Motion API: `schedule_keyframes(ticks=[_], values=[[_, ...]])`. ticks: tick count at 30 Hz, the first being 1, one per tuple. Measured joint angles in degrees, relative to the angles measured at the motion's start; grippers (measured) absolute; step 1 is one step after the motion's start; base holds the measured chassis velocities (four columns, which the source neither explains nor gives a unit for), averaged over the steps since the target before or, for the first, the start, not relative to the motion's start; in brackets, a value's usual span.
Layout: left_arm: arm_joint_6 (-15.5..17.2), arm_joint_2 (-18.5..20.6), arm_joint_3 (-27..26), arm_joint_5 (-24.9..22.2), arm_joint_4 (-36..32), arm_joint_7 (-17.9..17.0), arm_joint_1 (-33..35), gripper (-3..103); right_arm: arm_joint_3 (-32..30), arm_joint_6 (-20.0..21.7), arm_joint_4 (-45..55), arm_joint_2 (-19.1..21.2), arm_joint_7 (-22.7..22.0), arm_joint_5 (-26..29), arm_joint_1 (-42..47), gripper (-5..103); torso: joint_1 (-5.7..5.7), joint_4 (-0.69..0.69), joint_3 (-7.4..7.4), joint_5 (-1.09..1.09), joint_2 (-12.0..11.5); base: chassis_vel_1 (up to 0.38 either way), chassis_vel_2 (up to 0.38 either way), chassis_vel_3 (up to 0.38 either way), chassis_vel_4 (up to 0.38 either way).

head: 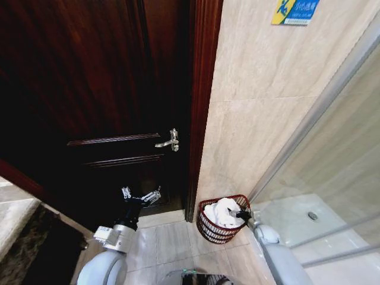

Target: Discard the used towel into the hamper.

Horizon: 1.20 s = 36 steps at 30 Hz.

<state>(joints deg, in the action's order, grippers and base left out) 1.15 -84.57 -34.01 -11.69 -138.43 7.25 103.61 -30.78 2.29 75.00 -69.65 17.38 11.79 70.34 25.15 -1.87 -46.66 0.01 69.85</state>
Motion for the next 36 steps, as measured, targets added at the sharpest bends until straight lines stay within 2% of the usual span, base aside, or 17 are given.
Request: schedule_keyframes(ticks=[1, 3, 4, 6, 8, 12, 13, 15, 16, 20, 29, 32, 36], values=[[0.0, 0.0, 0.0, 0.0, 0.0, 0.0, 0.0, 100, 0.0, 0.0, 0.0, 0.0, 0.0, 0.0, 0.0, 100, 0.00, 0.00, 0.00, 0.00, 0.0, 0.000, 0.000, 0.000, 0.000], [0.0, 0.0, 0.0, 0.0, 0.0, 0.0, 0.0, 100, -3.2, -0.3, 9.8, -1.0, -2.2, 2.3, 6.3, 100, -0.01, 0.01, 0.00, -0.01, 0.0, 0.000, 0.000, 0.000, 0.000], [0.0, 0.0, 0.0, 0.0, 0.0, 0.0, 0.0, 100, -3.2, -0.3, 9.8, -1.0, -2.2, 2.3, 6.3, 100, -0.01, 0.01, 0.00, -0.01, 0.0, 0.000, 0.000, 0.000, 0.000], [0.0, 0.0, 0.0, 0.0, 0.0, 0.0, 0.0, 100, -6.1, -0.1, 19.5, -2.4, -3.4, 3.9, 12.0, 100, -0.01, 0.01, 0.01, -0.01, 0.0, 0.000, 0.000, 0.000, 0.000], [0.0, 0.0, 0.0, 0.0, 0.0, 0.0, 0.0, 100, -6.9, -0.1, 21.6, -2.9, -3.6, 4.1, 13.2, 100, -0.01, 0.01, 0.01, -0.02, 0.0, 0.000, 0.000, 0.000, 0.000], [0.0, 0.0, 0.0, 0.0, 0.0, 0.0, 0.0, 100, -12.5, 0.1, 37.4, -9.5, -6.8, 4.8, 22.5, 100, -0.01, 0.00, 0.01, -0.02, 0.0, 0.000, 0.000, 0.000, 0.000], [0.0, 0.0, 0.0, 0.0, 0.0, 0.0, 0.0, 100, -12.5, 0.1, 37.4, -9.5, -6.8, 4.8, 22.5, 100, -0.01, 0.00, 0.01, -0.02, 0.0, 0.000, 0.000, 0.000, 0.000], [0.0, 0.0, 0.0, 0.0, 0.0, 0.0, 0.0, 100, -15.2, 0.6, 43.8, -13.6, -7.5, 4.8, 26.7, 100, -0.01, 0.01, 0.00, -0.02, 0.0, 0.000, 0.000, 0.000, 0.000], [0.0, 0.0, 0.0, 0.0, 0.0, 0.0, 0.0, 100, -15.2, 0.6, 43.8, -13.6, -7.5, 4.8, 26.7, 100, -0.01, 0.01, 0.00, -0.02, 0.0, 0.000, 0.000, 0.000, 0.000], [0.0, 0.0, 0.0, 0.0, 0.0, 0.0, 0.0, 100, -18.5, -0.1, 53.7, -19.2, -7.9, 3.0, 31.4, 100, -0.01, 0.01, 0.00, -0.02, 0.0, 0.000, 0.000, 0.000, 0.000], [0.0, 0.0, 0.0, 0.0, 0.0, 0.0, 0.0, 100, -17.2, -2.5, 62.7, -21.8, -9.3, 0.5, 32.5, 100, 0.00, 0.00, 0.00, -0.01, 0.0, 0.000, 0.000, 0.000, 0.000], [0.0, 0.0, 0.0, 0.0, 0.0, 0.0, 0.0, 100, -16.0, -4.4, 63.7, -22.4, -11.2, -2.2, 32.1, 100, 0.00, 0.00, 0.00, -0.01, 0.0, 0.000, 0.000, 0.000, 0.000], [0.0, 0.0, 0.0, 0.0, 0.0, 0.0, 0.0, 100, -12.6, -6.1, 63.8, -22.4, -16.6, -4.0, 31.0, 100, 0.00, 0.00, 0.00, -0.01, 0.0, 0.000, 0.000, 0.000, 0.000]])
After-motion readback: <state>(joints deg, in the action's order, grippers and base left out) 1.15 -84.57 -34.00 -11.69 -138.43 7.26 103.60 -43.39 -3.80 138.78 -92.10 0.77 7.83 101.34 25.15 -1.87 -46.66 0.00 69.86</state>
